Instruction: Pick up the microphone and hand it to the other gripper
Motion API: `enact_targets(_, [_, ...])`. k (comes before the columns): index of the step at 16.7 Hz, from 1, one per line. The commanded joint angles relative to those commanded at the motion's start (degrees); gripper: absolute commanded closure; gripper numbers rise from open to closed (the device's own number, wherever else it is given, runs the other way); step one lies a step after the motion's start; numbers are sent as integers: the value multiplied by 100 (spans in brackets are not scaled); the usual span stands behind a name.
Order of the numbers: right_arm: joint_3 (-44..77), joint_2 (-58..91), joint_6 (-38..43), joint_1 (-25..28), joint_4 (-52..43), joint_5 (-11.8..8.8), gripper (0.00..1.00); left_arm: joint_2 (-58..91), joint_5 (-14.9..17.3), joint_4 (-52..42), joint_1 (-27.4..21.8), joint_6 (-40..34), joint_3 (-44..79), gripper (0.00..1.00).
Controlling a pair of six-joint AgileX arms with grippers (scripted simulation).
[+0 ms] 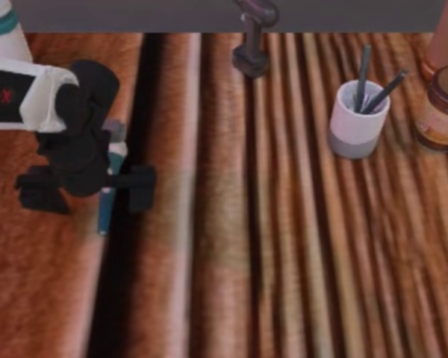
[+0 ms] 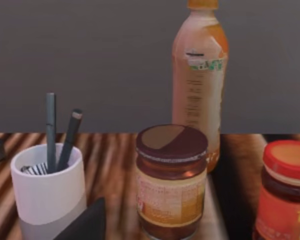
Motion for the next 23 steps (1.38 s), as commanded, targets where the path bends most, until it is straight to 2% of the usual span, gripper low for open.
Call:
enact_targets(10, [0, 0, 0, 0, 0, 0, 0, 0, 0, 0, 0, 0, 0, 98])
enact_targets(18, [0, 0, 0, 0, 0, 0, 0, 0, 0, 0, 0, 0, 0, 100])
enact_targets(20, [0, 0, 0, 0, 0, 0, 0, -351, -86, -138, -3, 65, 135, 100])
enact_targets(23, [0, 0, 0, 0, 0, 0, 0, -414, 89, 219, -3, 142, 72, 100])
